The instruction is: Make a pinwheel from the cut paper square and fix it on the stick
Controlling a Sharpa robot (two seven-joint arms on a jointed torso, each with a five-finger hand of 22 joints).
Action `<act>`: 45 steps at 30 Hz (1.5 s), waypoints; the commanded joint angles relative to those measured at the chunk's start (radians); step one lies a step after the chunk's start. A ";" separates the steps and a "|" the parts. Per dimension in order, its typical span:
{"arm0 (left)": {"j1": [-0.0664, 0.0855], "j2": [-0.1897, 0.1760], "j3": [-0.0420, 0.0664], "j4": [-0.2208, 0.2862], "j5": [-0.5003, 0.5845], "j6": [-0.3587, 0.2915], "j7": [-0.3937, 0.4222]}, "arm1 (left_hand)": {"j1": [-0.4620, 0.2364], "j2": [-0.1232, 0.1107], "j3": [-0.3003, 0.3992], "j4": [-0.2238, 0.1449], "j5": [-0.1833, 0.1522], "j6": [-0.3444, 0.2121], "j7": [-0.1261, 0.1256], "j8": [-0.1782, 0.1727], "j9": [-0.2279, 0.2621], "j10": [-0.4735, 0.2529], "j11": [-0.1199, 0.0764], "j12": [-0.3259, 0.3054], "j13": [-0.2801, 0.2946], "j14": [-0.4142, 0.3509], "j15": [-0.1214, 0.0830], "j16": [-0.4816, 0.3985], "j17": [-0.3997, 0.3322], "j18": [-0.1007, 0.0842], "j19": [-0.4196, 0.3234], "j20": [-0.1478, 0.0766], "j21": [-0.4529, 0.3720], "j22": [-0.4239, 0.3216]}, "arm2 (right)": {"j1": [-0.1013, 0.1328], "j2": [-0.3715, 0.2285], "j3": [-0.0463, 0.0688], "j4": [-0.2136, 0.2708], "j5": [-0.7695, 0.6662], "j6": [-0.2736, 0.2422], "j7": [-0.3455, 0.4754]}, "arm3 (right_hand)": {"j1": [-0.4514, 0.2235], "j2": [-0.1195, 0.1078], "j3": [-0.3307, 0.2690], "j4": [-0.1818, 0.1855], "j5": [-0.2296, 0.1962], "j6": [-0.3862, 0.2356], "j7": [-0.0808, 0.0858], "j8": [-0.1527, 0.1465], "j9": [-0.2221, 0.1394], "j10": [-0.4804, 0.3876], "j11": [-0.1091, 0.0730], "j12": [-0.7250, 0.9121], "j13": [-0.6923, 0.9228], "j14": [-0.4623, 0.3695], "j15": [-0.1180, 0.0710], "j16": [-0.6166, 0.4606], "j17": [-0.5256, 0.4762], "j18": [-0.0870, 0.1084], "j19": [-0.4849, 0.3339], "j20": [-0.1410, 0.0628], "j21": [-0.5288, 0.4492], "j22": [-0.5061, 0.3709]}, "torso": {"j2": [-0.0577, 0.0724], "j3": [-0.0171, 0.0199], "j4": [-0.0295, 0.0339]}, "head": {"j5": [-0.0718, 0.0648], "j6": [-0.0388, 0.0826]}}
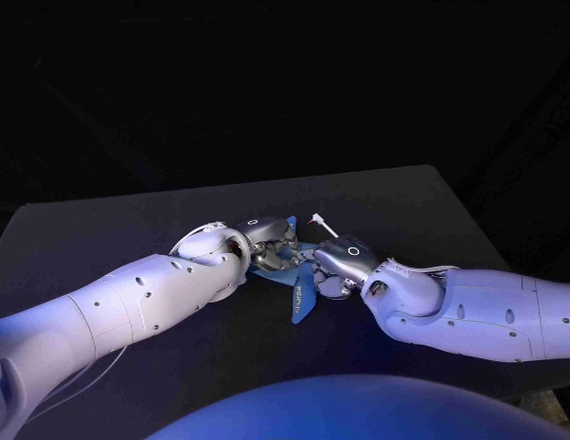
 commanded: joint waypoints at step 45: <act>-0.003 -0.001 -0.003 -0.009 0.002 0.037 -0.021 | -0.008 0.012 0.003 -0.009 0.003 0.036 -0.028 0.011 0.065 0.028 -0.006 -0.001 0.141 0.104 -0.003 0.004 0.263 -0.019 0.031 0.000 0.006 0.137 | -0.012 -0.003 -0.006 -0.010 -0.013 -0.113 0.049 | -0.013 -0.003 0.003 -0.008 -0.001 0.030 0.010 0.016 0.008 0.106 0.009 0.003 0.263 0.104 0.003 0.004 0.263 0.008 -0.001 -0.001 0.012 0.161 | 0.000 -0.0011 0.0002 | 0.000 0.000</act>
